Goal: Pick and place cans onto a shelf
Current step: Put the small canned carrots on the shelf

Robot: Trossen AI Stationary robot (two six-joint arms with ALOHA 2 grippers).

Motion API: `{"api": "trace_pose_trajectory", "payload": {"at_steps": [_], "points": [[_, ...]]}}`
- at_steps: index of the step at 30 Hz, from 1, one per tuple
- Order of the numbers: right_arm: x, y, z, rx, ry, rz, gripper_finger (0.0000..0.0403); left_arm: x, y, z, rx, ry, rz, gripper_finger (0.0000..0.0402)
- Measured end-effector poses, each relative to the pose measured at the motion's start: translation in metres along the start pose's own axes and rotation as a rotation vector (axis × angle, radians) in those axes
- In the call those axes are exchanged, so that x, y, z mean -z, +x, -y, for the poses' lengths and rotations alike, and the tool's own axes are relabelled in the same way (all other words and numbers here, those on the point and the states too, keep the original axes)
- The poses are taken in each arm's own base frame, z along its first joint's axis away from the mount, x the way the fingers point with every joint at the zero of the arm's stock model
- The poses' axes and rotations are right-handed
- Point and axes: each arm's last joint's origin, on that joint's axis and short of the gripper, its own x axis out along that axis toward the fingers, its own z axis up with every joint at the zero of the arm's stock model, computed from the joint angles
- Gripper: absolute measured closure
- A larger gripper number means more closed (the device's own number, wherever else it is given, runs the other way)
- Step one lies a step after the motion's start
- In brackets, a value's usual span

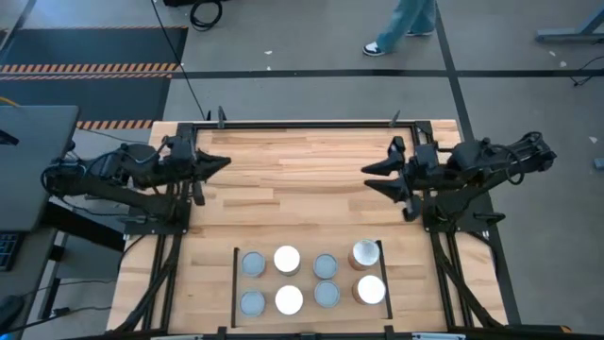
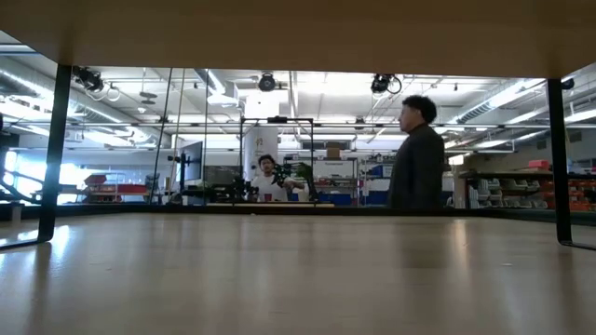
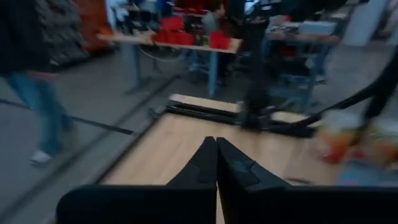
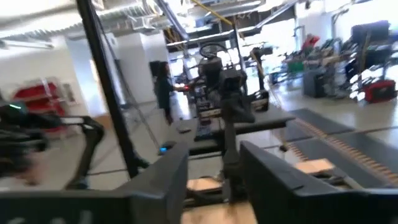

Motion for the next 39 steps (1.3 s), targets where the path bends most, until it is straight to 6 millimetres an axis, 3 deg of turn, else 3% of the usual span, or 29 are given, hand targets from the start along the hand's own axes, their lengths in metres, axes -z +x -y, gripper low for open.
{"api": "trace_pose_trajectory", "payload": {"at_steps": [5, 10, 17, 22, 29, 34, 39], "points": [[0.008, -0.033, 0.012, -0.018, 0.043, 0.005, 0.0305, 0.024, -0.002, -0.019, -0.246, 0.271, -0.024, 0.0393], [0.026, -0.054, 0.022, -0.008, -0.129, -0.061, 0.0318, 0.040, 0.000, -0.026, -0.416, 0.247, -0.070, 0.0369], [0.036, -0.062, 0.027, 0.002, -0.378, -0.063, 0.0318, 0.045, 0.008, -0.025, -0.405, 0.367, -0.070, 0.0364], [0.036, -0.061, 0.027, 0.010, -0.519, -0.065, 0.0318, 0.050, -0.002, -0.030, -0.333, 0.245, -0.075, 0.0367], [0.037, -0.072, 0.038, 0.046, -0.468, -0.119, 0.0318, 0.046, -0.012, -0.034, -0.329, 0.240, -0.030, 0.0368], [0.029, -0.093, 0.043, -0.068, -0.451, -0.066, 0.0318, 0.047, -0.012, -0.033, -0.309, 0.242, 0.004, 0.0369], [0.023, -0.115, 0.046, -0.152, -0.411, 0.000, 0.0318, 0.073, 0.000, -0.031, -0.272, 0.157, 0.093, 0.0366]]}}
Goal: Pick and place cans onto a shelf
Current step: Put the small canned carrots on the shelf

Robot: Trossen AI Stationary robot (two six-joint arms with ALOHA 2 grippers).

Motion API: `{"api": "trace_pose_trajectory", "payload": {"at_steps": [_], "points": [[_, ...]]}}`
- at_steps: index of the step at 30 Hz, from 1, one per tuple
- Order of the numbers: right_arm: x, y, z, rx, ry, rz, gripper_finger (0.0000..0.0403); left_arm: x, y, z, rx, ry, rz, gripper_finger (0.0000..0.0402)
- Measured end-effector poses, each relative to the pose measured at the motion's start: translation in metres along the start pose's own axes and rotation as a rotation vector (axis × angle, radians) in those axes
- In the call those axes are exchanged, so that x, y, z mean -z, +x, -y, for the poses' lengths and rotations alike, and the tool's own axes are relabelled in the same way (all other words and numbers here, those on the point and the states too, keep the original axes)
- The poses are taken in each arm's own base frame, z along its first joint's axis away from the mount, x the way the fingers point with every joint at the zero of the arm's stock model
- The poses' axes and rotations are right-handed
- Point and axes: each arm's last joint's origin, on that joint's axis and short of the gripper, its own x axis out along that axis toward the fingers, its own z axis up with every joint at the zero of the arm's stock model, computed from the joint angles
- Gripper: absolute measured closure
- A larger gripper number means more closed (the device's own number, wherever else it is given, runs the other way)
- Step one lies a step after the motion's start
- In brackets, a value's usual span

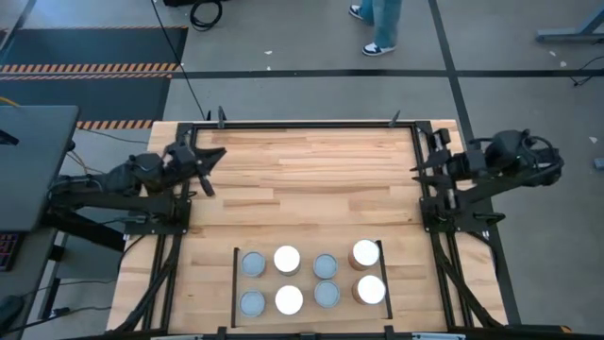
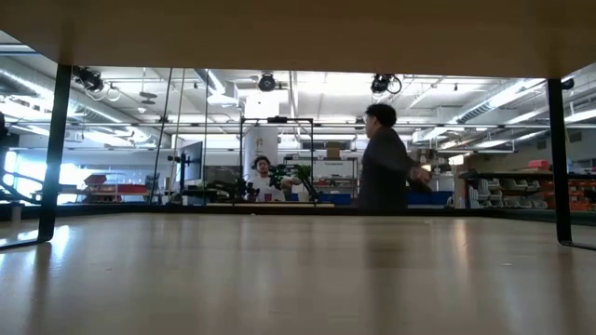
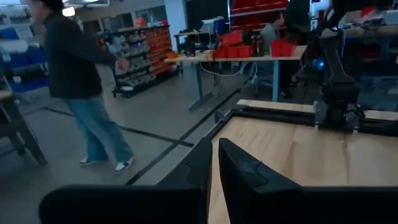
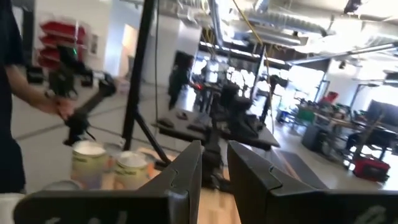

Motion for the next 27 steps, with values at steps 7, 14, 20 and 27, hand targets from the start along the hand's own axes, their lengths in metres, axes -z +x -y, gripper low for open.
{"api": "trace_pose_trajectory", "payload": {"at_steps": [7, 14, 20, 27], "points": [[0.028, -0.012, -0.009, -0.062, 0.064, 0.051, 0.0318, 0.035, 0.002, 0.008, 0.037, -0.119, 0.052, 0.0367], [0.074, -0.009, -0.021, -0.042, 0.116, 0.155, 0.0318, 0.050, 0.001, 0.013, 0.099, -0.092, 0.032, 0.0366], [0.111, -0.008, -0.032, -0.057, 0.237, 0.252, 0.0318, 0.054, 0.003, 0.015, 0.100, -0.139, 0.004, 0.0365], [0.151, -0.007, -0.044, -0.078, 0.241, 0.334, 0.0318, 0.051, 0.002, 0.019, 0.190, -0.150, 0.023, 0.0365]]}}
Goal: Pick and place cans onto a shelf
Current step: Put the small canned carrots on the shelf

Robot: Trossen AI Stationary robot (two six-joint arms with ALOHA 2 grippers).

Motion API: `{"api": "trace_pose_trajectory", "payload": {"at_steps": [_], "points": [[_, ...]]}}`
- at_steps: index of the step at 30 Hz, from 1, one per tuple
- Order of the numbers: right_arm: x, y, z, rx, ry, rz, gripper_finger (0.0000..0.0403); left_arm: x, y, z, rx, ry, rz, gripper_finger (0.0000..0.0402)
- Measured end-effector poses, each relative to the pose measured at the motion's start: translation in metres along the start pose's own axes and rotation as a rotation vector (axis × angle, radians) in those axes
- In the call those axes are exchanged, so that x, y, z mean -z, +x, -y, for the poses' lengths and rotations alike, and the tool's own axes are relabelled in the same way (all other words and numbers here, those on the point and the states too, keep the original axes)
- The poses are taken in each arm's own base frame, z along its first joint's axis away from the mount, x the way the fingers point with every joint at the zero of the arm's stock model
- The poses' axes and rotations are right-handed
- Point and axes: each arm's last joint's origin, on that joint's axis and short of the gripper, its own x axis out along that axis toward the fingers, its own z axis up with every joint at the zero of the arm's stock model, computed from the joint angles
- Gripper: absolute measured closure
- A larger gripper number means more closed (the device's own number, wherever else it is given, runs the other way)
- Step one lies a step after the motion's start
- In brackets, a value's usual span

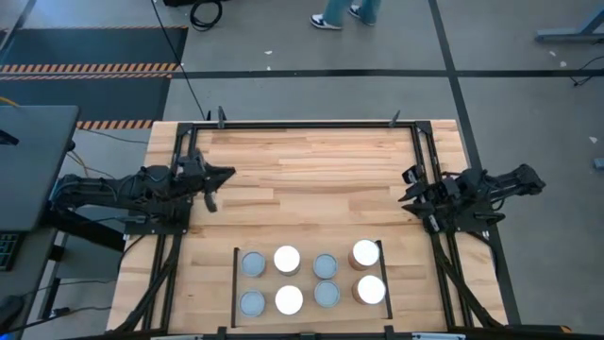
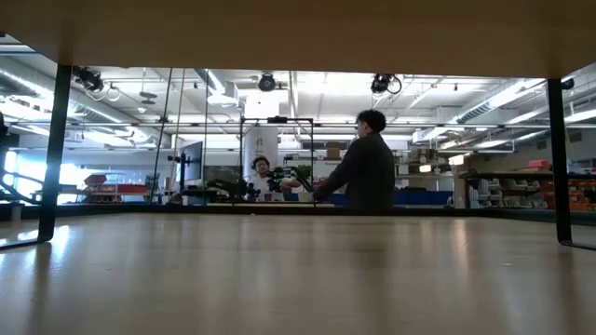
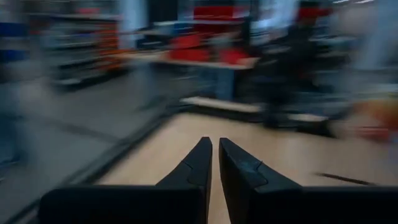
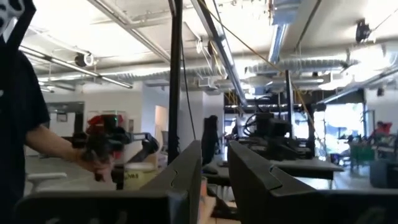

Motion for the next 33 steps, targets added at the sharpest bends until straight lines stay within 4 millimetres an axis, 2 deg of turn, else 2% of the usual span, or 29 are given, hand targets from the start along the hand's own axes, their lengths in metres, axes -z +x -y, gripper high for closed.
{"api": "trace_pose_trajectory", "payload": {"at_steps": [4, 8, 10, 14, 19, 24, 28, 33], "points": [[0.014, -0.005, -0.001, 0.002, -0.036, 0.032, 0.0318, -0.004, -0.003, 0.011, 0.345, -0.014, 0.027, 0.0365], [0.016, -0.005, -0.001, 0.003, -0.066, 0.026, 0.0318, -0.009, -0.006, 0.018, 0.567, -0.045, 0.064, 0.0365], [0.016, -0.005, -0.001, 0.003, -0.071, 0.026, 0.0318, -0.009, -0.007, 0.019, 0.609, -0.071, 0.060, 0.0365], [0.017, -0.005, -0.001, 0.002, -0.096, 0.005, 0.0318, -0.018, -0.004, 0.018, 0.535, -0.230, 0.030, 0.0365], [0.020, -0.005, 0.000, 0.016, -0.108, -0.022, 0.0318, -0.045, 0.005, 0.037, 0.641, -0.142, -0.087, 0.0365], [0.020, -0.005, 0.001, 0.047, -0.084, -0.027, 0.0318, -0.070, 0.017, 0.073, 0.730, -0.085, -0.381, 0.0365], [0.021, -0.005, 0.001, 0.049, -0.082, -0.031, 0.0318, -0.092, 0.021, 0.112, 0.819, -0.052, -0.514, 0.0365], [0.023, -0.005, 0.001, 0.048, -0.083, -0.060, 0.0318, -0.097, 0.027, 0.160, 0.818, 0.013, -0.675, 0.0365]]}}
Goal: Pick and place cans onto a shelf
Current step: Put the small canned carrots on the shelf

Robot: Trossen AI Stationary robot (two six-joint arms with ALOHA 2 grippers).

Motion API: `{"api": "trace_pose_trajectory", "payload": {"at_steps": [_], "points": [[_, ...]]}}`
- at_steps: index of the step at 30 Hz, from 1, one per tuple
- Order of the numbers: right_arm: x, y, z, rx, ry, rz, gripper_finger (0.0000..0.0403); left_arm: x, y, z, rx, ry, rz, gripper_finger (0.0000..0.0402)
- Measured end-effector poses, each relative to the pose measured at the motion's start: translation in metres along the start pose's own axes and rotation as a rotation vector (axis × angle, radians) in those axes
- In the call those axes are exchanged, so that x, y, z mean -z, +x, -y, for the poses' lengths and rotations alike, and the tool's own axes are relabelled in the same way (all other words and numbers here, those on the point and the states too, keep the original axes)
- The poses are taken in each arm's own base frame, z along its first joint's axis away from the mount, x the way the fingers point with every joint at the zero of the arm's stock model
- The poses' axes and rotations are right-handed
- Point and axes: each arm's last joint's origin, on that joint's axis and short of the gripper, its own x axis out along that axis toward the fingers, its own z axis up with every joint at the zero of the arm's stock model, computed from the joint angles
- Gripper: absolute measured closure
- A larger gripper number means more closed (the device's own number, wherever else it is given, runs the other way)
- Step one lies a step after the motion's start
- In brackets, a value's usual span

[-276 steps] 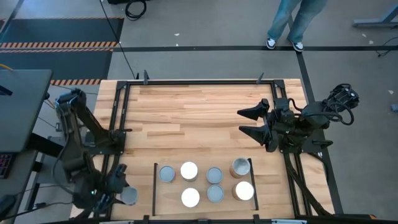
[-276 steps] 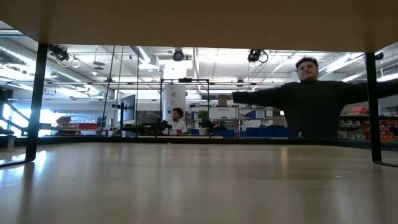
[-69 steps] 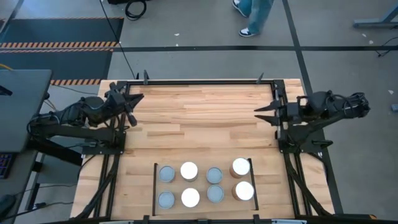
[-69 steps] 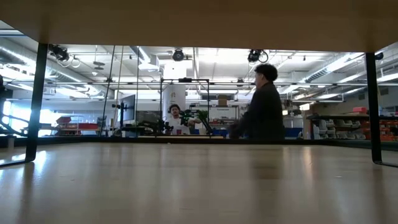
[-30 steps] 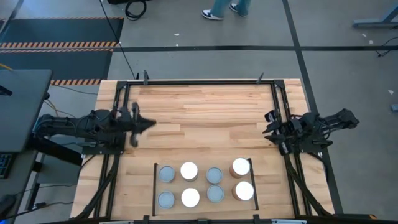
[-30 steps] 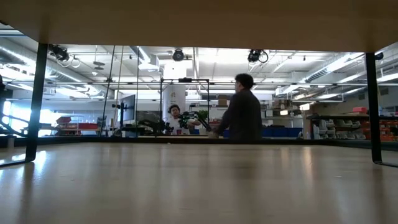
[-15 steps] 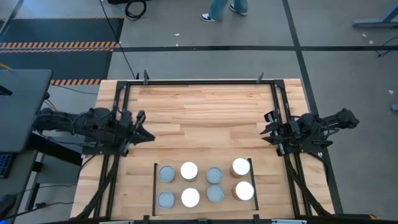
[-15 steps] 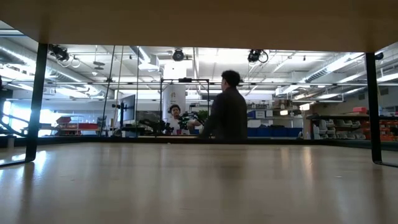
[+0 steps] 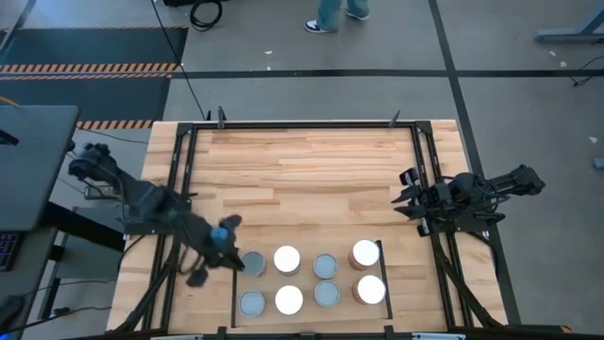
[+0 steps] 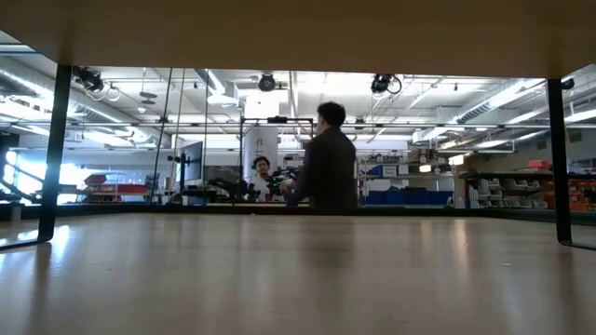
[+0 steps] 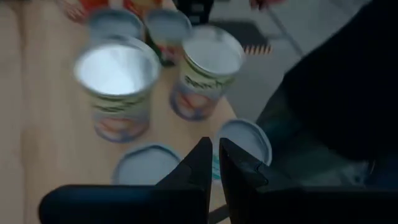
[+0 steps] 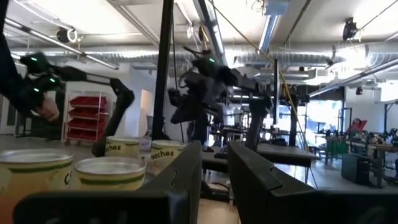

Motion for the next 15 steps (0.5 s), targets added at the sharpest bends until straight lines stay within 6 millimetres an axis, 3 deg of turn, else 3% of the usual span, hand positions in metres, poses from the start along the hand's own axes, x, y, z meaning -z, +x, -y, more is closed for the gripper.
{"api": "trace_pose_trajectory", "payload": {"at_steps": [8, 15], "points": [[0.002, 0.000, 0.000, -0.002, 0.027, -0.024, 0.0318, -0.012, 0.054, 0.036, 0.007, -0.026, -0.168, 0.0365], [0.003, 0.000, 0.000, -0.002, 0.038, -0.033, 0.0318, -0.006, 0.074, 0.058, -0.032, -0.026, -0.199, 0.0365]]}}
